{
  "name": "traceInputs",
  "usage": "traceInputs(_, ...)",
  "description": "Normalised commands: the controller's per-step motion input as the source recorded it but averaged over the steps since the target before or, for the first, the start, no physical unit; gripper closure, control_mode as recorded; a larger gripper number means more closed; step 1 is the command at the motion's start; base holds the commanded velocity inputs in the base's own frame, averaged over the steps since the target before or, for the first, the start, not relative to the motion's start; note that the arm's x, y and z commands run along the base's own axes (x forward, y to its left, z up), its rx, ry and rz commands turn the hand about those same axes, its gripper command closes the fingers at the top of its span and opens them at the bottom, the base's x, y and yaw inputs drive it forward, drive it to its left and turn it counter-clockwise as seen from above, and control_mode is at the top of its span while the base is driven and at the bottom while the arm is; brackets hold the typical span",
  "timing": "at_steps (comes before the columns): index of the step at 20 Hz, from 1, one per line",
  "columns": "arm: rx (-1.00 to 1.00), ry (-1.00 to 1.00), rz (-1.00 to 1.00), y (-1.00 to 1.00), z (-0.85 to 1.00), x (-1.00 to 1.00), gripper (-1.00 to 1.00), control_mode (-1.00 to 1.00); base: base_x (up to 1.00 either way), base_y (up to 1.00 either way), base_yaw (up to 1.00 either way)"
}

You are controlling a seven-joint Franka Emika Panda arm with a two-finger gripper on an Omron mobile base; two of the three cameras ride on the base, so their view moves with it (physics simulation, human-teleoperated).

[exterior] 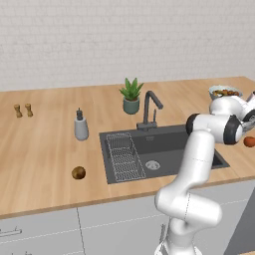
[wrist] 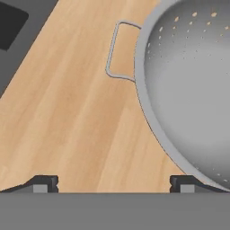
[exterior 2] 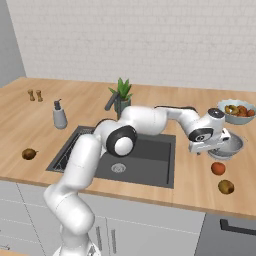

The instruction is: Put the colander in the sink, put the pear, pear, orange in the colander, and turn on the sink faucet and pour water over the colander.

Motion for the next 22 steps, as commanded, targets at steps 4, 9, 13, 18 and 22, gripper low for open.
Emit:
traceInputs(4, -0.01, 0.00, 0.08, 0.00, 0.42, -0.15, -1.00, -1.00, 0.00, 0.00, 0.00)
traceInputs(9, -0.02, 0.02, 0.09, 0.00, 0.19, -0.04, -1.00, -1.00, 0.00, 0.00, 0.00)
traceInputs(13, -0.03, 0.02, 0.11, 0.00, -0.06, 0.08, -1.00, -1.00, 0.00, 0.00, 0.00)
traceInputs(18, -0.02, 0.00, 0.11, 0.00, -0.11, 0.24, -1.00, -1.00, 0.00, 0.00, 0.00)
traceInputs(22, 0.00, 0.00, 0.05, -0.01, -0.08, 0.42, -1.00, -1.00, 0.00, 0.00, 0.00)
